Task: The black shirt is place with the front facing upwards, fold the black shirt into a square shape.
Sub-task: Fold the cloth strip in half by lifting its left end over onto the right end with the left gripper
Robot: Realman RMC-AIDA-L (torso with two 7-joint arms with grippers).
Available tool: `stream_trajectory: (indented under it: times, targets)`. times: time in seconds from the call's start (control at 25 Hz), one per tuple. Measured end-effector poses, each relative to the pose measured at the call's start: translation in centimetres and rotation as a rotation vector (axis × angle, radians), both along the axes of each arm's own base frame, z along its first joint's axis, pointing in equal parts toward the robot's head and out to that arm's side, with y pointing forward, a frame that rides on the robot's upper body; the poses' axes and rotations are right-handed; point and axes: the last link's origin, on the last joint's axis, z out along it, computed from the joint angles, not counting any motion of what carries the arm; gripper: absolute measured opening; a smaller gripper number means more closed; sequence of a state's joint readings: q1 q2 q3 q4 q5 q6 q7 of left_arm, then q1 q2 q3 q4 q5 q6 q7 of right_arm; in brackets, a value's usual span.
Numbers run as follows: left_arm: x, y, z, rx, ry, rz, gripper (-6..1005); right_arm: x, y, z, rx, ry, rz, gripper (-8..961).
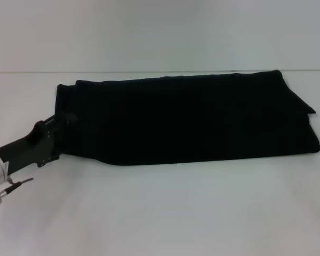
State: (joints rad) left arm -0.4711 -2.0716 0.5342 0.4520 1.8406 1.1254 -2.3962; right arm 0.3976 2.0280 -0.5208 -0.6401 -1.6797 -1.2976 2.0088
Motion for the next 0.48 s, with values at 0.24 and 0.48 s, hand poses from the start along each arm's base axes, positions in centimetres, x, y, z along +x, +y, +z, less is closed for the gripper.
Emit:
stream_trajectory:
  times: [0.24,0.48]
  targets:
    - [-0.36,0.38,-0.45,-0.019,0.040,0.026,947,0.03,0.09,-0.06,0.000,0.001,-0.003,897]
    - [-0.13,0.55,-0.56,-0.022,0.043,0.019,947,-0.03,0.19,0.03,0.001,-0.001,-0.001,896]
